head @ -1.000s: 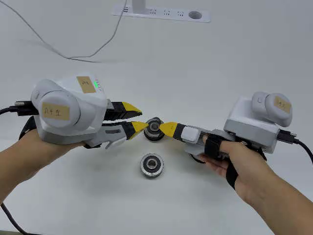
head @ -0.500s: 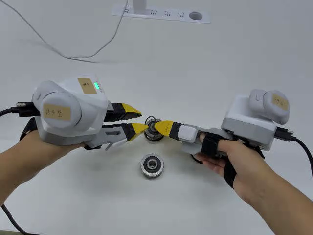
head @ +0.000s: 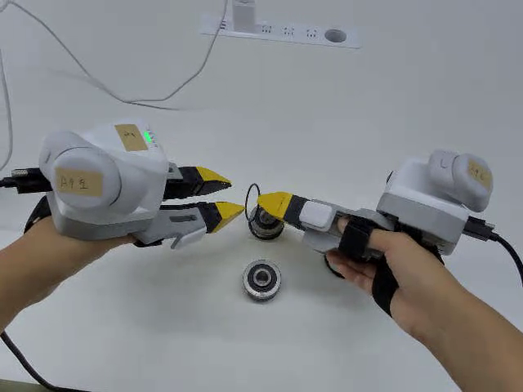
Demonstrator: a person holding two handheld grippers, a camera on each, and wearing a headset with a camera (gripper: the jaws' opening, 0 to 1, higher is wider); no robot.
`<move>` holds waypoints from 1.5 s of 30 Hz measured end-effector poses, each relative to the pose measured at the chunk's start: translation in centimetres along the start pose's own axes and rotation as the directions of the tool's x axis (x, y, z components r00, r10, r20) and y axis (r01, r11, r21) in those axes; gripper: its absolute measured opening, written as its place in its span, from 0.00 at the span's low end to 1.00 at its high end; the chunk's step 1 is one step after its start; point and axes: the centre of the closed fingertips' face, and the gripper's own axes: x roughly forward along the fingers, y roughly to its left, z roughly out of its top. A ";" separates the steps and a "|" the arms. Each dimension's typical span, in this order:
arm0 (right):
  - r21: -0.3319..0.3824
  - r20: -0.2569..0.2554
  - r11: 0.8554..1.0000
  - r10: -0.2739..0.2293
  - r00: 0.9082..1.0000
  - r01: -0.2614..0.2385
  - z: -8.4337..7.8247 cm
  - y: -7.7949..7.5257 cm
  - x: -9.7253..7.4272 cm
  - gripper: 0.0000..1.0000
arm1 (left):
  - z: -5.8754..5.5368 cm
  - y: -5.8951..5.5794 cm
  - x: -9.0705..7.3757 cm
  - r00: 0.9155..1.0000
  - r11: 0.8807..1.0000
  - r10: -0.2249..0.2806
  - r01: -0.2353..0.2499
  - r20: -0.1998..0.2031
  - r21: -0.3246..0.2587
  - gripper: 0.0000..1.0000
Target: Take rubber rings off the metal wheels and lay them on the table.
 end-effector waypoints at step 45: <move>0.049 0.066 0.949 -0.314 0.947 0.311 -1.9 -7.6 -10.5 0.07 | 1.6 -1.0 0.5 0.999 1.000 -0.007 0.007 0.032 0.004 0.36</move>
